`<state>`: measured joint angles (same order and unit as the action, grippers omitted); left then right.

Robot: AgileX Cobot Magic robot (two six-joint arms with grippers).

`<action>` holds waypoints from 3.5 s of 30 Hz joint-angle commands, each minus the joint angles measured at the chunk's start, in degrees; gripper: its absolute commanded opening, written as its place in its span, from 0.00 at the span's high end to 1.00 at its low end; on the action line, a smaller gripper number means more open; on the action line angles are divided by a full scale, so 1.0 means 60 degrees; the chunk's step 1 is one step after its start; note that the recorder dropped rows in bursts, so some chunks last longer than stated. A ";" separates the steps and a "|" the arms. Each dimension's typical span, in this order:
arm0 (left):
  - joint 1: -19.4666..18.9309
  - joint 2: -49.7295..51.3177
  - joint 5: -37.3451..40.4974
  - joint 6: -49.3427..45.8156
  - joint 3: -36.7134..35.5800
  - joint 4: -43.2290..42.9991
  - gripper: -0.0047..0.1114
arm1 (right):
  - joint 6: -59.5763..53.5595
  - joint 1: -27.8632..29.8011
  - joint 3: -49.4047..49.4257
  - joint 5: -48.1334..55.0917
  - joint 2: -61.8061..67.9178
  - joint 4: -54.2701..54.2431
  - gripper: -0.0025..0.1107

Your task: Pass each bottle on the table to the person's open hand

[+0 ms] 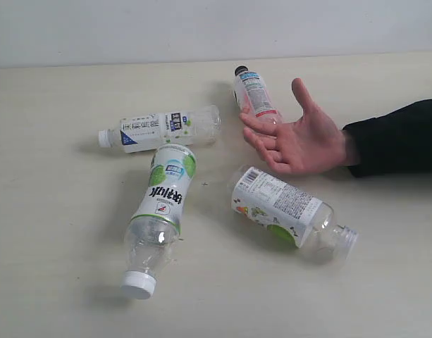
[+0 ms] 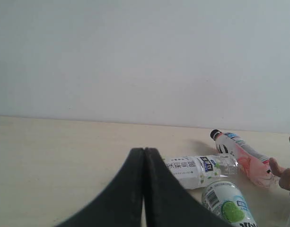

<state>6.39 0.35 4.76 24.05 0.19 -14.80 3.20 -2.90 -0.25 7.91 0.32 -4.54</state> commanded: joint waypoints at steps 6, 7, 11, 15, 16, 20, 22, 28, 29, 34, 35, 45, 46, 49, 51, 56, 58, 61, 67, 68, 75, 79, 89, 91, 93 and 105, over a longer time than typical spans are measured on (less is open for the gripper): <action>-0.0024 -0.0058 0.0002 0.0028 -0.0032 -0.0034 0.95 | -0.0031 0.0048 0.0042 -0.0046 -0.0054 0.0044 0.91; -0.0024 -0.0058 0.0002 0.0028 -0.0032 -0.0034 0.95 | -0.0031 0.0048 0.0042 -0.0104 -0.0054 0.0060 0.91; -0.0024 -0.0058 0.0002 0.0028 -0.0032 -0.0034 0.95 | 0.0241 0.0048 0.0042 -0.1071 -0.0054 -0.0839 0.91; -0.0024 -0.0058 0.0002 0.0028 -0.0032 -0.0034 0.95 | 0.1313 0.0048 0.0042 -0.2428 -0.0054 -0.2555 0.91; -0.0024 -0.0058 0.0002 0.0028 -0.0032 -0.0034 0.95 | 0.1406 0.0048 0.0042 -0.2737 -0.0054 -0.2791 0.91; -0.0024 -0.0058 0.0002 0.0028 -0.0032 -0.0034 0.95 | 0.1476 0.0048 0.0042 -0.3024 -0.0054 -0.2966 0.91; -0.0024 -0.0058 0.0002 0.0028 -0.0032 -0.0034 0.95 | 0.1476 0.0048 0.0042 -0.3024 -0.0054 -0.2966 0.91; -0.0024 -0.0058 0.0002 0.0028 -0.0032 -0.0034 0.95 | 0.1476 0.0048 0.0042 -0.3114 -0.0054 -0.2966 0.96; -0.0024 -0.0058 0.0002 0.0028 -0.0032 -0.0034 0.95 | 0.1497 0.0048 0.0042 -0.3301 -0.0054 -0.2966 0.98; -0.0024 -0.0058 0.0002 0.0028 -0.0032 -0.0034 0.95 | 0.2302 0.0048 -0.0130 -0.3673 0.0767 -0.2907 0.98; -0.0024 -0.0058 0.0002 0.0028 -0.0032 -0.0034 0.95 | 0.2302 0.0048 -0.0321 -0.3626 0.1044 -0.2884 0.98; -0.0024 -0.0058 0.0002 0.0028 -0.0032 -0.0034 0.95 | 0.1513 0.0048 -0.4493 -0.0360 0.5606 0.0071 0.98; -0.0024 -0.0058 0.0002 0.0028 -0.0032 -0.0034 0.95 | 0.0563 0.0048 -0.5642 0.1437 0.6721 0.0851 0.98; -0.0024 -0.0058 0.0002 0.0028 -0.0032 -0.0034 0.95 | -0.0896 0.0033 -0.7268 0.4019 0.8792 0.0447 0.98; -0.0024 -0.0058 0.0002 0.0028 -0.0032 -0.0034 0.95 | -0.2881 -0.0436 -0.8248 0.6083 1.0231 -0.0590 0.98; -0.0024 -0.0058 0.0002 0.0028 -0.0032 -0.0034 0.95 | -0.4127 -0.2878 -0.8808 0.7973 1.3058 -0.0404 0.95; -0.0024 -0.0058 0.0002 0.0028 -0.0032 -0.0034 0.95 | -0.4112 -0.3703 -0.8808 0.7703 1.3898 -0.0062 0.89; -0.0024 -0.0058 0.0002 0.0028 -0.0032 -0.0034 0.95 | -0.3830 -0.4191 -0.9252 0.7633 1.5364 -0.0062 0.78; -0.0024 -0.0058 0.0002 0.0028 -0.0032 -0.0034 0.95 | -0.3830 -0.4191 -1.0222 0.8052 1.6558 -0.0135 0.40; -0.0024 -0.0058 0.0002 0.0028 -0.0032 -0.0034 0.95 | -0.3830 -0.4191 -1.0304 0.8052 1.6654 -0.0135 0.35; -0.0024 -0.0058 0.0002 0.0028 -0.0032 -0.0034 0.95 | -0.4291 -0.4283 -1.0432 0.7984 1.6849 -0.0173 0.28; -0.0024 -0.0058 0.0002 0.0028 -0.0032 -0.0034 0.95 | -0.4838 -0.4476 -1.0432 0.7534 1.6891 -0.0256 0.28; -0.0024 -0.0058 0.0002 0.0028 -0.0032 -0.0034 0.95 | -0.5017 -0.5078 -1.0432 0.6785 1.7607 -0.0096 0.19; -0.0024 -0.0058 0.0002 0.0028 -0.0032 -0.0034 0.95 | -0.5017 -0.5078 -1.0432 0.6741 1.7704 -0.0096 0.19; -0.0024 -0.0058 0.0002 0.0028 -0.0032 -0.0034 0.95 | -0.4994 -0.5078 -1.0432 0.6727 1.7781 -0.0096 0.19; -0.0024 -0.0058 0.0002 0.0028 -0.0032 -0.0034 0.95 | -0.4765 -0.5078 -1.0432 0.6865 1.8031 -0.0137 0.24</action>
<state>6.39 0.35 4.76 24.05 0.19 -14.80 -25.92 -33.24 -62.30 48.79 107.68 -5.43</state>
